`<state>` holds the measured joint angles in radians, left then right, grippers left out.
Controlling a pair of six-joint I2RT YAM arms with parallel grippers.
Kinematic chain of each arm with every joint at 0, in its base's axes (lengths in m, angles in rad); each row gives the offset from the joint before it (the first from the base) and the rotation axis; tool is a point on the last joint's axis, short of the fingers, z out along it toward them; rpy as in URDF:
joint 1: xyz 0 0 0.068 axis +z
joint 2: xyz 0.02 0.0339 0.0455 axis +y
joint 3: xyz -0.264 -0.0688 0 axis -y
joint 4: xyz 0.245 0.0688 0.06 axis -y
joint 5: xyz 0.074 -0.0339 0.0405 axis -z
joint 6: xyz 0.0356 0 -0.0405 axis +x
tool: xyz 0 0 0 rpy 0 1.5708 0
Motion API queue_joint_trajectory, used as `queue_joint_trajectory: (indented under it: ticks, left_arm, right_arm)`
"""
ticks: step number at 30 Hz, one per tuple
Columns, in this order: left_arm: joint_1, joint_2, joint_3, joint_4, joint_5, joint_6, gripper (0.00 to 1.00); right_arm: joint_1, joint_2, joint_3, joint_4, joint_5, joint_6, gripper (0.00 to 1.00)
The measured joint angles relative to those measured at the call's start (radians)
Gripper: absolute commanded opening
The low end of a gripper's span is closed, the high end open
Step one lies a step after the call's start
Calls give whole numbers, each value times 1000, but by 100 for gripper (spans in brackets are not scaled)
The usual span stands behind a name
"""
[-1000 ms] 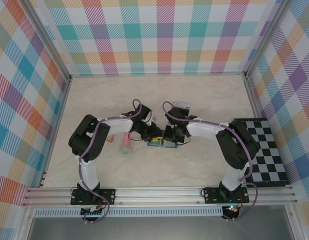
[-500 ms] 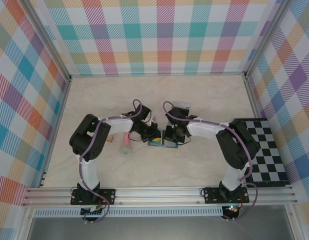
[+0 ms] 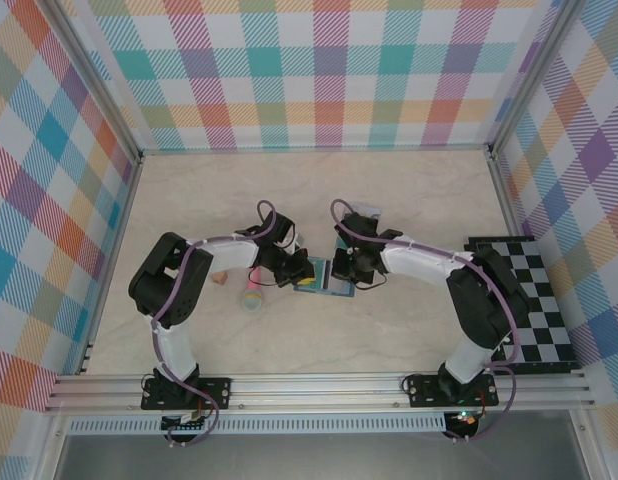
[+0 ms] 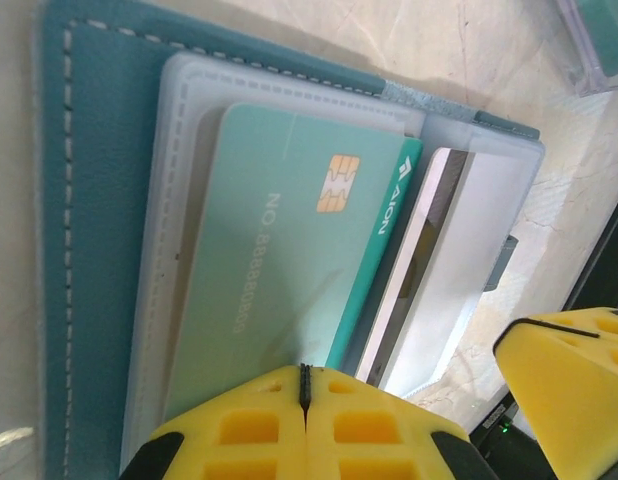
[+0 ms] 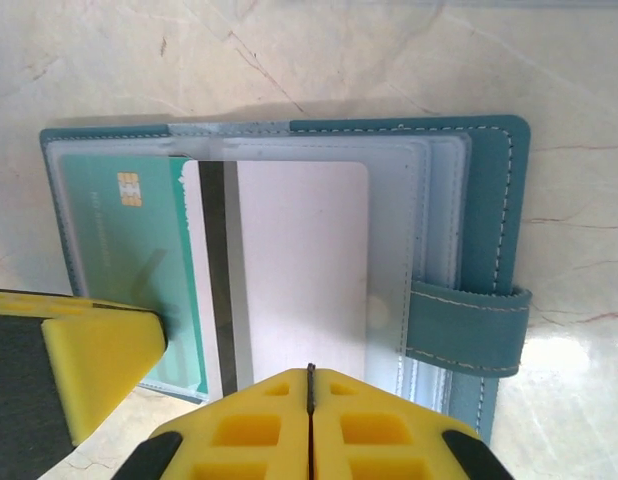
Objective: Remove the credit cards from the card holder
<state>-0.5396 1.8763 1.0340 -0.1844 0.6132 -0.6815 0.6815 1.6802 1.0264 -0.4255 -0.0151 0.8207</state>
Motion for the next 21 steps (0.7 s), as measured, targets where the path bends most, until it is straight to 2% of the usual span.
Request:
queue_joint_trajectory:
  ticks: [8, 14, 21]
  left_arm:
    - [0, -11, -5, 34, 15, -29, 17]
    - [0, -17, -5, 68, 32, -61, 23]
    - [-3, 2, 4, 84, 45, -66, 24]
  right_arm:
    - [0, 7, 2, -33, 32, -18, 15]
    - [0, 71, 12, -37, 24, -22, 15]
    - [0, 93, 34, -35, -6, -48, 11]
